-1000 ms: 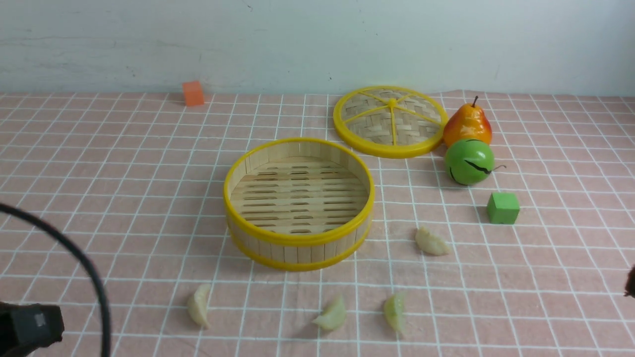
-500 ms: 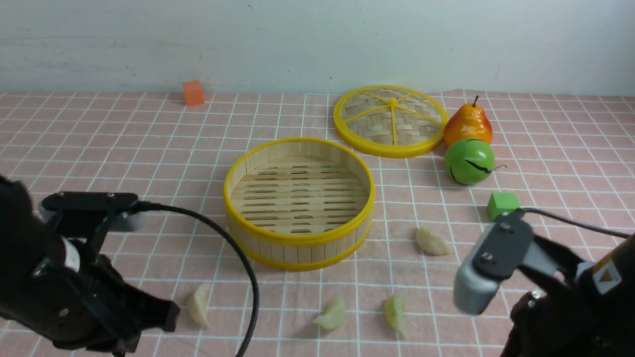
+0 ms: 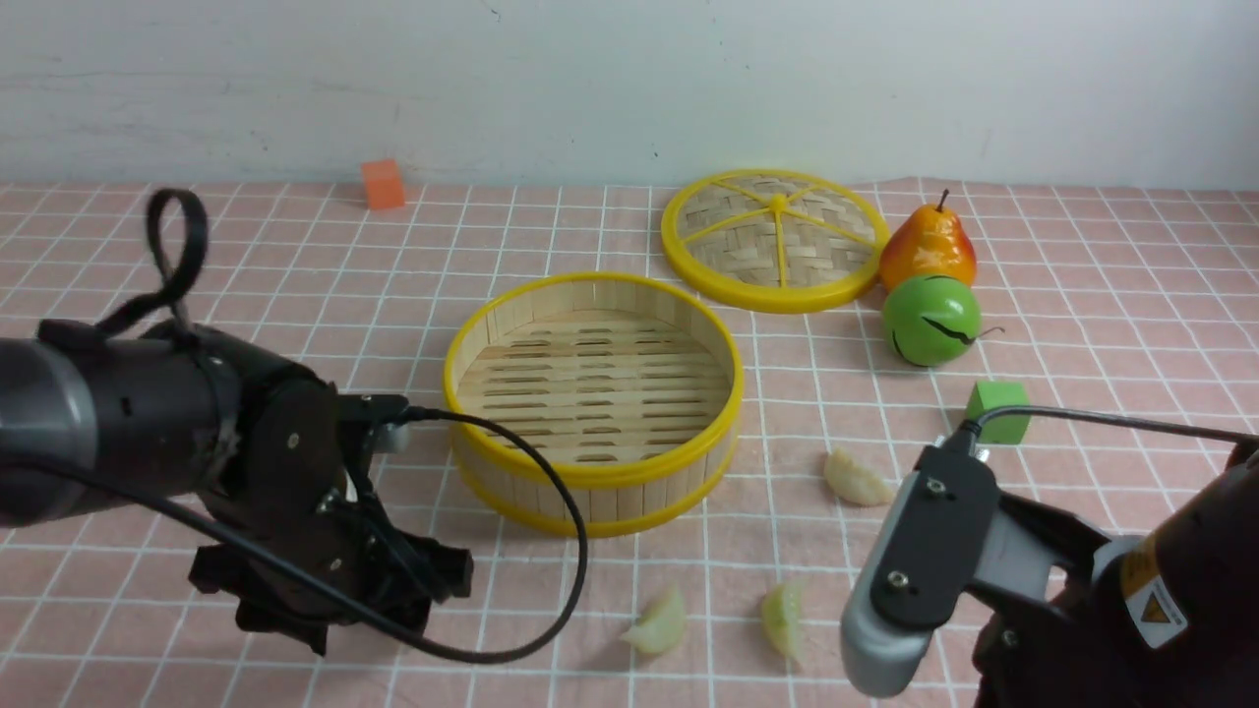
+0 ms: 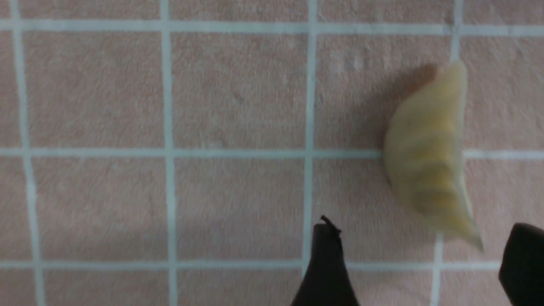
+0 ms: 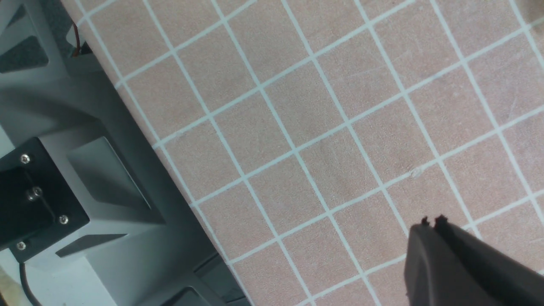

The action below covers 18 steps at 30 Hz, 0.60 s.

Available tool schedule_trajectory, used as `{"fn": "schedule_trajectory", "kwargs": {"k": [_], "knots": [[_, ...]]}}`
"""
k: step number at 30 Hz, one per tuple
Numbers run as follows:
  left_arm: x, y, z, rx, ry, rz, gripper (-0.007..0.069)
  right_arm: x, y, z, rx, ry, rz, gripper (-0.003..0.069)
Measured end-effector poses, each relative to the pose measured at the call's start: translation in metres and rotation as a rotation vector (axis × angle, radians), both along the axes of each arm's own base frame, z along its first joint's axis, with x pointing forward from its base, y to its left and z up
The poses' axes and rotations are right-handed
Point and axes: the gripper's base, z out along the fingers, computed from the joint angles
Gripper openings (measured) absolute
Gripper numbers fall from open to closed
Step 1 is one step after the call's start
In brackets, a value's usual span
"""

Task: Put the dumplings into the steamer on the table with the pink tablecloth.
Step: 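Reach for and grasp a dumpling on the table with the left gripper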

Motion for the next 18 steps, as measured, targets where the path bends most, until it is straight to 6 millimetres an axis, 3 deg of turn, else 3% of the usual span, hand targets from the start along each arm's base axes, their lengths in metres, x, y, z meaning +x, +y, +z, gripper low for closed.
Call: {"fn": "schedule_trajectory", "kwargs": {"k": [4,7,11,13,15,18], "knots": [[0.008,-0.003,-0.011,-0.005,-0.021,0.007,0.0457,-0.001,0.0,0.0,0.004,0.012,-0.002,0.0],[0.01,-0.003,-0.011,-0.007,-0.033,0.016,0.0369,-0.002,0.001,0.0,0.007,0.022,-0.003,0.0004],[0.011,-0.003,-0.009,-0.012,-0.046,0.015,0.0174,-0.002,0.001,0.0,0.011,0.025,-0.004,0.0008],[0.011,-0.003,-0.006,-0.009,-0.045,0.006,0.0173,-0.002,0.001,0.0,0.01,0.025,-0.004,0.0008],[0.01,-0.004,0.003,0.008,-0.032,-0.025,0.018,-0.002,0.0,0.0,-0.001,0.021,-0.001,0.001],[0.017,-0.007,0.048,0.013,-0.07,-0.072,0.018,-0.001,-0.008,-0.001,-0.09,-0.003,0.017,0.0011]]}}
